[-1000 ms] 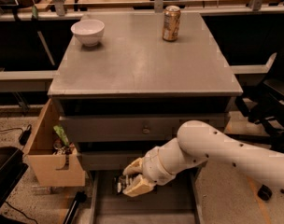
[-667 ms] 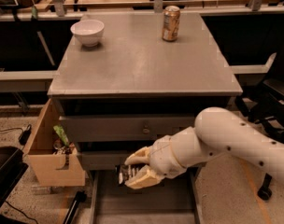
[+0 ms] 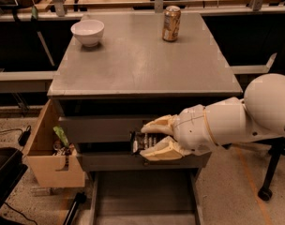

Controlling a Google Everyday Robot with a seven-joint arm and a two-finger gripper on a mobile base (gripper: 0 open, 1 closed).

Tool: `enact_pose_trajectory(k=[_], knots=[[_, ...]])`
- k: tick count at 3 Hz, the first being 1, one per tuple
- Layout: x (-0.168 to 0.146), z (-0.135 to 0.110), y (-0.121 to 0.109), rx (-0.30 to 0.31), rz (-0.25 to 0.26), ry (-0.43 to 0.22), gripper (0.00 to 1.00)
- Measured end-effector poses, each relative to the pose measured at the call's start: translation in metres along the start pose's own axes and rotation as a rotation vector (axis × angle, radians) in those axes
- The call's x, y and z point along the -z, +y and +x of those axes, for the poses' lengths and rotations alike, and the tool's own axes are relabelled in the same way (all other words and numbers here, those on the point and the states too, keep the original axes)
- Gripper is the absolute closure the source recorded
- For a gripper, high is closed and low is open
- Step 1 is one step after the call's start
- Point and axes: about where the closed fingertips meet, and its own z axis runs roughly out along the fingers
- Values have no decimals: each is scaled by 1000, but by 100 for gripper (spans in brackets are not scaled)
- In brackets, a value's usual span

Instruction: Pick rxbar chocolate from bottom drawer and place on counter

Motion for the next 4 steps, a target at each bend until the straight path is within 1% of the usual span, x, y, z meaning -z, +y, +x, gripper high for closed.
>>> enact_pose_trajectory(k=[1,2,3,4], knots=[[0,0,0,0,0,0,100],[8,-13,-42,-3,-6,15,100],[18,-29,-89,-4,-39,67,100],[22,-35,-131,6,-84,134,100]])
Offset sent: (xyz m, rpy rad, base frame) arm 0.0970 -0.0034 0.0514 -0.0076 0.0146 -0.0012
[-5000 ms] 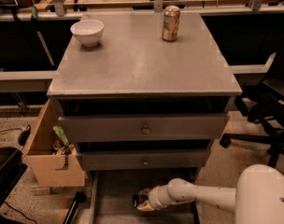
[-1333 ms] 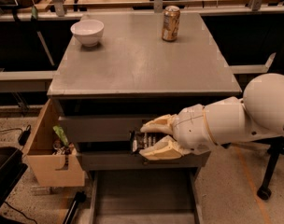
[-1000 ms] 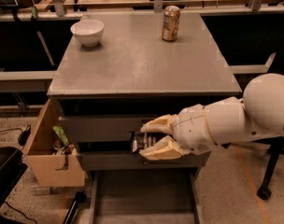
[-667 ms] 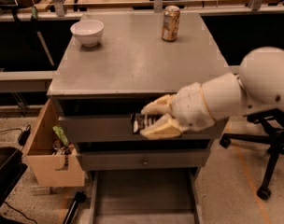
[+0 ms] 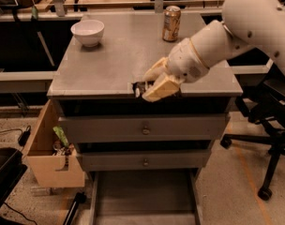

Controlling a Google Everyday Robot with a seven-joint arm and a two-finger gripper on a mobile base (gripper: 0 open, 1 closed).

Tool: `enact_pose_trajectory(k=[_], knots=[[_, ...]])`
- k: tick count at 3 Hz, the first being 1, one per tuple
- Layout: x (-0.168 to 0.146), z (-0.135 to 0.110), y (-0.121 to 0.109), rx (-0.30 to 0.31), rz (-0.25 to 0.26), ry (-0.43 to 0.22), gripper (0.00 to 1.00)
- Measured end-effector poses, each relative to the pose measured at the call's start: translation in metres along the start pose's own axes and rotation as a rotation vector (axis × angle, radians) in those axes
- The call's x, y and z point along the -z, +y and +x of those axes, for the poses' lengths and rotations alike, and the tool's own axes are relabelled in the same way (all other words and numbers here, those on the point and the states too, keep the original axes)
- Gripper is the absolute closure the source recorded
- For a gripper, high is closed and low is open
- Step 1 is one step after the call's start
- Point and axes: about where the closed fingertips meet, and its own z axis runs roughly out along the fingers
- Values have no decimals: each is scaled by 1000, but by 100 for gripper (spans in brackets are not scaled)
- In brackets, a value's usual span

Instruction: Pick rxbar chocolate from bottom drawer and place on counter

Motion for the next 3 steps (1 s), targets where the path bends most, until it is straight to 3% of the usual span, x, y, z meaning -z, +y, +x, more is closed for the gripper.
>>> enact_pose_trajectory(k=[1,2,3], knots=[[0,-9,-46,19,-34,55,100],[13,-23,-94,50,16,17,100],[48,-31,-137,74,162,-72,100]])
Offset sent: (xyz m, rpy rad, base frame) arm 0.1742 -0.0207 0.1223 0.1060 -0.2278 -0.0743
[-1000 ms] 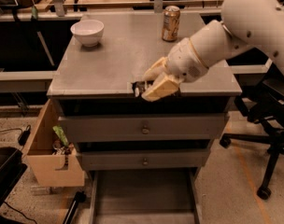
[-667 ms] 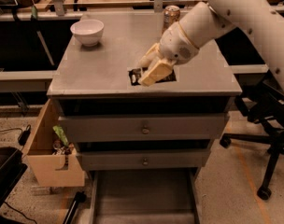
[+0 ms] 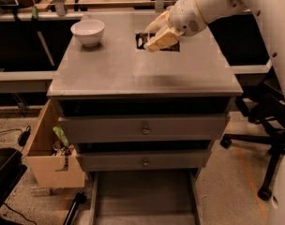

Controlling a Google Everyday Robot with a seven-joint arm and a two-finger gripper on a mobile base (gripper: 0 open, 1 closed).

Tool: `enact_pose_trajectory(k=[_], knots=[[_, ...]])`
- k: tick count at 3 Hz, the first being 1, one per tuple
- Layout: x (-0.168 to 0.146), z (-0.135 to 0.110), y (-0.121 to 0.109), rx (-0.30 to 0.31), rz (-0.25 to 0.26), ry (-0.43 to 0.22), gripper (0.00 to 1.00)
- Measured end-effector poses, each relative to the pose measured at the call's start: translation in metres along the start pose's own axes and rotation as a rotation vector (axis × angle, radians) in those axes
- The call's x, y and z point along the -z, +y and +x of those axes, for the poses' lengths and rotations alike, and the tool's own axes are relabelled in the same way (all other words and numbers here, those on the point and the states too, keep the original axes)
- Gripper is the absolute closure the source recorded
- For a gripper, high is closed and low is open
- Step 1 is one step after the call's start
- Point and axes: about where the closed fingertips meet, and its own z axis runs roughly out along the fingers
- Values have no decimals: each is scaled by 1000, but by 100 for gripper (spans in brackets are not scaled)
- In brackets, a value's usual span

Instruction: Pick rxbar chocolate from bottom drawer and place on counter

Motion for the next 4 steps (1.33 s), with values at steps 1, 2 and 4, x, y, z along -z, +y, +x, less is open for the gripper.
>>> enact_pose_trajectory(k=[1,2,4], knots=[[0,-5,-8,3,27,-13,82],[-3,-5,-8,3,24,-15,59],[-9,-6,-8,3,16,-18,12]])
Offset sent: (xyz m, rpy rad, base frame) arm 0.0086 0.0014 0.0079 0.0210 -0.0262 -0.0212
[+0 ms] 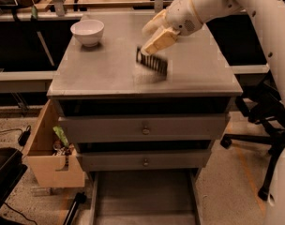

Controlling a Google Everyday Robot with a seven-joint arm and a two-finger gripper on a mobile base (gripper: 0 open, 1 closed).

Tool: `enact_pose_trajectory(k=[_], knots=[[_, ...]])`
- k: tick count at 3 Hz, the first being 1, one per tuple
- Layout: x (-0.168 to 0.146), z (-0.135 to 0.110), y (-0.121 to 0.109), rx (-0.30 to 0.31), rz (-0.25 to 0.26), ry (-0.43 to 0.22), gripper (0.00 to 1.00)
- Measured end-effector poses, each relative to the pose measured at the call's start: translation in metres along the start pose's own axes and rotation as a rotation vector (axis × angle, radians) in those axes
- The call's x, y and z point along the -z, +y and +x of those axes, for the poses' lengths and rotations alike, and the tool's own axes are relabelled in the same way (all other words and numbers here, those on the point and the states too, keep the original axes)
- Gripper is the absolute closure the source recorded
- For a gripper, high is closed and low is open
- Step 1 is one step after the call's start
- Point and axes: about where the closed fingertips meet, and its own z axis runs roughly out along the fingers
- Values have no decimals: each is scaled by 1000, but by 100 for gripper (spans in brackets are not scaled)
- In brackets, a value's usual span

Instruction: Pick rxbar chocolate from bottom drawer and place on counter

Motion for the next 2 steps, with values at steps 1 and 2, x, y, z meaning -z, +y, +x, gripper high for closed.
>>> enact_pose_trajectory(k=[1,2], knots=[[-3,0,0,0,-4,-1,0],[-3,0,0,0,-4,-1,0]])
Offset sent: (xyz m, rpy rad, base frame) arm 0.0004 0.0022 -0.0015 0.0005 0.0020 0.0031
